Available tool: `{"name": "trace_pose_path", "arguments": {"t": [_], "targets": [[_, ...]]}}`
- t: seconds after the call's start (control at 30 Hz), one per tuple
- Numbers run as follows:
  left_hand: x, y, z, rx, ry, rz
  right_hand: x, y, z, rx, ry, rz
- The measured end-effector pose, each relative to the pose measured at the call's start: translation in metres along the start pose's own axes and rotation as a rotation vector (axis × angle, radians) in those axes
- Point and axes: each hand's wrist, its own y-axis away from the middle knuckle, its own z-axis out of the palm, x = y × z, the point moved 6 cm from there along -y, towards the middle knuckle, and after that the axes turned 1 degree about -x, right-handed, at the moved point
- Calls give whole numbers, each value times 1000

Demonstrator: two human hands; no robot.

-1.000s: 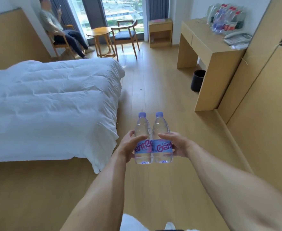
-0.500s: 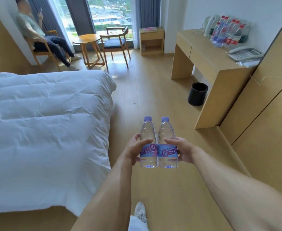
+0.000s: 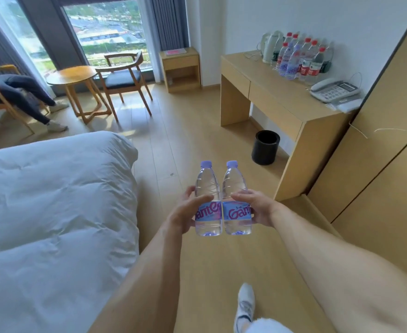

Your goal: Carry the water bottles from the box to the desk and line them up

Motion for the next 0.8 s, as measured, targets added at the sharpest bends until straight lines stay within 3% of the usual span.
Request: {"name": "trace_pose_path", "arguments": {"t": [0.23, 0.57, 0.8], "targets": [[56, -124, -35, 45, 8, 16, -69, -125, -16, -55, -25, -1], [176, -298, -76, 178, 39, 41, -216, -309, -39, -135, -7, -10], [236, -407, -83, 153, 36, 58, -283, -404, -60, -132, -34, -33]]}}
